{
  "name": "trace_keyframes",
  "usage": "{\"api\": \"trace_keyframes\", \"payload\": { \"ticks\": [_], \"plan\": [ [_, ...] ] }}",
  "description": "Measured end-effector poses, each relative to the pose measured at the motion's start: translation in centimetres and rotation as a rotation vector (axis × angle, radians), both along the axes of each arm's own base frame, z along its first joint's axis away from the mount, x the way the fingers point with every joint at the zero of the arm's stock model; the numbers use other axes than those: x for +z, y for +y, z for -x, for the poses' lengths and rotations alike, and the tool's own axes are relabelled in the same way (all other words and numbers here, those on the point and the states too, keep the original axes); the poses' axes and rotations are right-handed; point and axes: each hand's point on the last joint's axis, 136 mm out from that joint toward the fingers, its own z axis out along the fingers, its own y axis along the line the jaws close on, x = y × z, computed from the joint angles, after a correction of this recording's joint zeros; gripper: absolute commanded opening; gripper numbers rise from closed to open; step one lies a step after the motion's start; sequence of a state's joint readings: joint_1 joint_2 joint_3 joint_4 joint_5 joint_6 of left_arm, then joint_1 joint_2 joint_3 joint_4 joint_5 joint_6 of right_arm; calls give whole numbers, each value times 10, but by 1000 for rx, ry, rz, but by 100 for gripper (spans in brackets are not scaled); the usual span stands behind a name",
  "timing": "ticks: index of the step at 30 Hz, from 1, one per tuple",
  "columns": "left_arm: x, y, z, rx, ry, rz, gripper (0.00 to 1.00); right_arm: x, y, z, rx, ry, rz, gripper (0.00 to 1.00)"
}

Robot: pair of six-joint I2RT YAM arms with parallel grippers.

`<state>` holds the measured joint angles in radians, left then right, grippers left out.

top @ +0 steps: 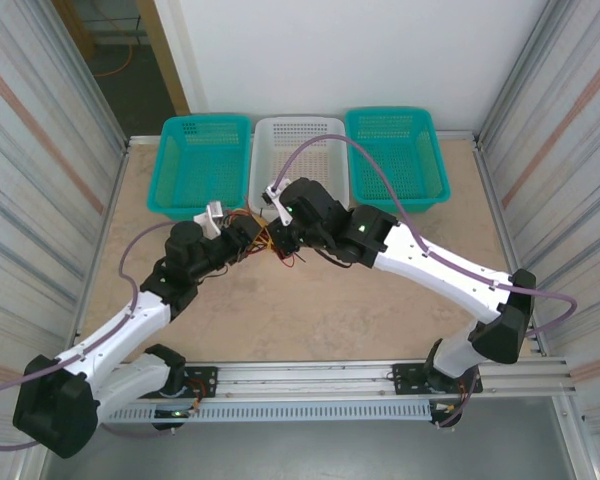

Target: Untangle the cables

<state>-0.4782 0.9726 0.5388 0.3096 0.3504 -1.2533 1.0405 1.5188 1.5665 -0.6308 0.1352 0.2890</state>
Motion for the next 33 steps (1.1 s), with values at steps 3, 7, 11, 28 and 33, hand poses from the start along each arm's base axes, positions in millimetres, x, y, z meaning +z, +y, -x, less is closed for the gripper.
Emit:
{"api": "trace_keyframes", "payload": {
  "ticks": [3, 7, 11, 28, 33],
  "plan": [
    [-1, -1, 2, -9, 11, -7, 2, 3, -1, -2, -23, 5, -12, 49],
    [0, 2, 2, -18, 26, -50, 0, 17, -5, -8, -76, -19, -34, 93],
    [17, 10, -6, -9, 1, -79, 0, 33, -22, -12, -156, -55, -25, 97],
    [45, -1, -8, -160, -32, -20, 0, 38, -39, 1, -23, 182, -236, 50],
    [54, -1, -3, -170, -60, -10, 0, 14, -24, -2, 0, 248, -200, 41]
  ]
}}
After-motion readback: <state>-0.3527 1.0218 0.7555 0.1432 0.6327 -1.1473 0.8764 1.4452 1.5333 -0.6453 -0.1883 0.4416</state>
